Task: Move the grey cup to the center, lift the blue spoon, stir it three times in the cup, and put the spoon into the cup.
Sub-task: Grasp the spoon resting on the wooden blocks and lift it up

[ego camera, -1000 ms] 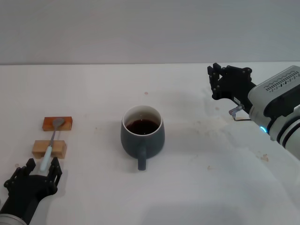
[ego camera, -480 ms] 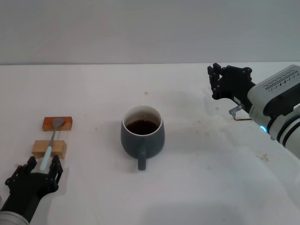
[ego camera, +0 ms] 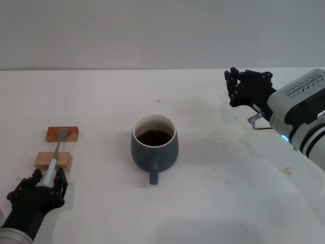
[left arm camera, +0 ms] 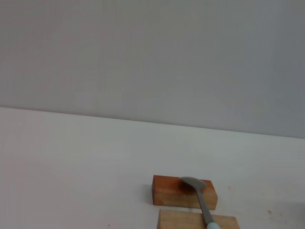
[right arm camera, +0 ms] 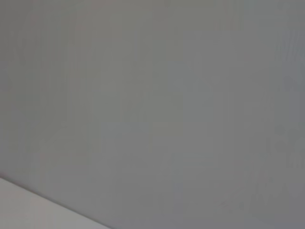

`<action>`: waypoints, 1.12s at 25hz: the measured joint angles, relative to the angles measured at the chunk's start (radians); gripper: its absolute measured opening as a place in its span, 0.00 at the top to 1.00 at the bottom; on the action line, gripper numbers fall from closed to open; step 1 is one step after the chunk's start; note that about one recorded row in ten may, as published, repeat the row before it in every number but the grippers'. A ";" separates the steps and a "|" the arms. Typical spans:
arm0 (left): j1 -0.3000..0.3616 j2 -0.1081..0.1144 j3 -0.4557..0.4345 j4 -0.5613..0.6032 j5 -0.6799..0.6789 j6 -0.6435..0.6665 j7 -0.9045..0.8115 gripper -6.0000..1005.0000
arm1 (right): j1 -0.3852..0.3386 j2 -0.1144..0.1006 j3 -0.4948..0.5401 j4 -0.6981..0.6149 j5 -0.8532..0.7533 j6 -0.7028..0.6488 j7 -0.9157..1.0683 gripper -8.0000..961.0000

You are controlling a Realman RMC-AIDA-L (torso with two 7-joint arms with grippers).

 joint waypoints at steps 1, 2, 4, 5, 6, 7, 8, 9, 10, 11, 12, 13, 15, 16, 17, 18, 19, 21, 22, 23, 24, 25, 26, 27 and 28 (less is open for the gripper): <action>0.000 0.000 0.000 0.000 0.000 0.000 0.001 0.49 | 0.000 -0.001 0.003 0.000 -0.008 0.004 0.000 0.88; 0.000 -0.001 0.001 0.000 -0.001 0.000 0.002 0.50 | 0.001 -0.001 0.008 0.001 -0.023 0.011 0.000 0.88; -0.001 -0.001 0.001 0.000 -0.001 0.000 0.002 0.51 | 0.001 -0.001 0.008 0.003 -0.030 0.015 0.000 0.88; -0.001 -0.001 0.001 0.000 -0.002 0.000 0.002 0.52 | 0.001 -0.001 0.008 0.003 -0.030 0.015 0.000 0.88; -0.001 -0.001 0.001 0.000 -0.002 0.000 0.001 0.53 | 0.001 -0.001 0.009 0.003 -0.031 0.015 0.000 0.88; -0.001 -0.002 0.001 0.000 -0.002 0.000 0.001 0.53 | 0.001 -0.001 0.009 0.003 -0.031 0.015 0.000 0.88; -0.001 -0.002 0.001 0.000 -0.002 0.000 0.001 0.54 | 0.001 -0.001 0.009 0.003 -0.031 0.015 0.000 0.88; -0.001 -0.002 0.001 0.001 -0.005 0.000 0.003 0.54 | 0.001 -0.001 0.010 0.003 -0.031 0.015 0.000 0.88; -0.001 -0.002 0.001 0.001 -0.005 0.000 0.003 0.55 | 0.001 -0.001 0.010 0.003 -0.031 0.015 0.000 0.88; -0.001 -0.002 0.001 0.001 -0.006 0.000 0.004 0.55 | 0.001 -0.001 0.010 0.004 -0.032 0.015 0.000 0.88; -0.002 -0.001 0.001 0.002 -0.009 0.000 0.004 0.56 | 0.001 -0.001 0.010 0.004 -0.032 0.015 0.000 0.88; -0.002 -0.001 0.001 0.002 -0.009 0.000 0.004 0.56 | 0.001 -0.001 0.010 0.004 -0.032 0.015 0.000 0.88; -0.006 0.000 0.001 0.009 -0.011 0.000 0.004 0.56 | 0.001 -0.001 0.010 0.004 -0.032 0.015 0.000 0.88; -0.006 0.000 0.001 0.009 -0.011 0.000 0.004 0.56 | 0.001 -0.001 0.010 0.004 -0.032 0.015 0.000 0.88; -0.010 0.000 0.001 0.015 -0.011 0.002 0.003 0.56 | 0.001 -0.001 0.010 0.004 -0.032 0.015 0.000 0.88; -0.010 0.000 0.001 0.015 -0.011 0.002 0.003 0.57 | 0.001 -0.001 0.010 0.004 -0.032 0.015 0.000 0.88; -0.010 0.000 0.001 0.015 -0.011 0.002 0.003 0.57 | 0.001 -0.001 0.010 0.005 -0.032 0.015 0.000 0.88; -0.013 0.000 0.001 0.016 -0.011 0.004 0.005 0.57 | 0.001 0.000 0.010 0.007 -0.032 0.015 0.000 0.88; -0.014 0.000 0.001 0.017 -0.011 0.005 0.006 0.57 | 0.001 0.000 0.010 0.008 -0.032 0.015 0.000 0.88; -0.014 0.000 0.001 0.017 -0.011 0.005 0.006 0.58 | 0.001 0.000 0.010 0.008 -0.032 0.015 0.000 0.88; -0.015 0.001 0.001 0.017 -0.011 0.009 0.005 0.58 | 0.001 0.000 0.010 0.009 -0.032 0.015 0.000 0.88; -0.015 0.001 0.001 0.017 -0.011 0.009 0.005 0.59 | 0.001 0.001 0.010 0.010 -0.032 0.017 0.000 0.88; -0.015 0.002 0.001 0.017 -0.011 0.010 0.005 0.61 | 0.001 0.001 0.010 0.010 -0.032 0.019 0.000 0.88; -0.015 0.002 0.001 0.017 -0.011 0.010 0.005 0.63 | 0.001 0.002 0.010 0.011 -0.032 0.021 0.000 0.88; -0.015 0.002 0.001 0.017 -0.011 0.010 0.005 0.64 | 0.001 0.002 0.010 0.011 -0.032 0.021 0.000 0.88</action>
